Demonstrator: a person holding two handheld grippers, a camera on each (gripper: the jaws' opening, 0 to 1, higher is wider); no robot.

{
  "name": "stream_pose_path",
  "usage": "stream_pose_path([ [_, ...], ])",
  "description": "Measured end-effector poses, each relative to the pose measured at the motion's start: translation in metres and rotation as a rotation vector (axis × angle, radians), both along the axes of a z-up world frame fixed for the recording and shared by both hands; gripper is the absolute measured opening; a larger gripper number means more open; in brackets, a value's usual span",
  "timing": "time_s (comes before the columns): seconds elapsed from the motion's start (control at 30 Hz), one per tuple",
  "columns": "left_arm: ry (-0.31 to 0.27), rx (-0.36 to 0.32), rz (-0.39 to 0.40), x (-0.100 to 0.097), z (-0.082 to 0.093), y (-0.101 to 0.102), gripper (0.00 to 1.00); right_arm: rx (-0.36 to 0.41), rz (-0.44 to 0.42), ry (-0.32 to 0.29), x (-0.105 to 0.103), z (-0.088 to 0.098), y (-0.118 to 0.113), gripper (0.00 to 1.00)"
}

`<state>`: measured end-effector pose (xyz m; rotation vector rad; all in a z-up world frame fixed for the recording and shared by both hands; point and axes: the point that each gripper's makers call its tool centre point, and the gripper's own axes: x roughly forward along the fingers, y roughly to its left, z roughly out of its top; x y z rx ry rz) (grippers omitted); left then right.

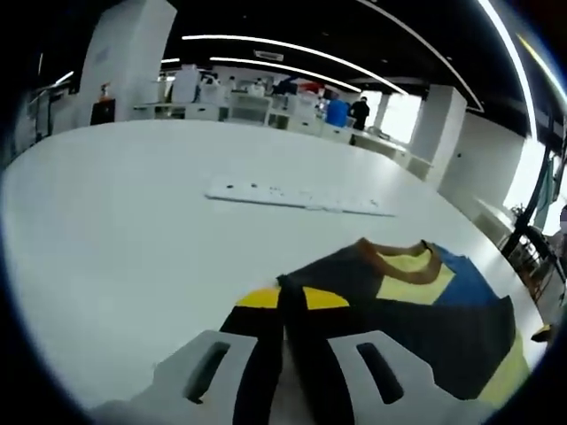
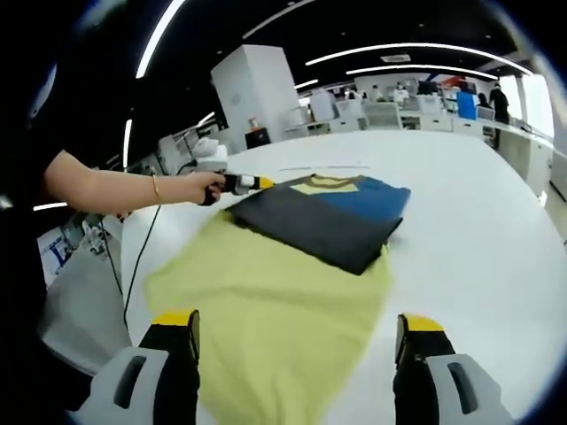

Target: Fold the garment on the visible template until the final outline fits inside the template.

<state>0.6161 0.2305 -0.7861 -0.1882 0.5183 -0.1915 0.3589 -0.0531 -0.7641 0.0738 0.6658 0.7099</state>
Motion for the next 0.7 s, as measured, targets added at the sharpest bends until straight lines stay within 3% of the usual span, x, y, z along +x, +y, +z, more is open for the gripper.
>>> stream_pose_path([
  [0.4, -0.043, 0.046, 0.017, 0.009, 0.012, 0.009, 0.0, 0.007, -0.002, 0.004, 0.001, -0.002, 0.002, 0.89],
  [0.7, -0.053, 0.014, -0.049, -0.004, 0.024, 0.005, 0.21, 0.015, 0.014, -0.02, 0.006, 0.006, 0.008, 0.92],
])
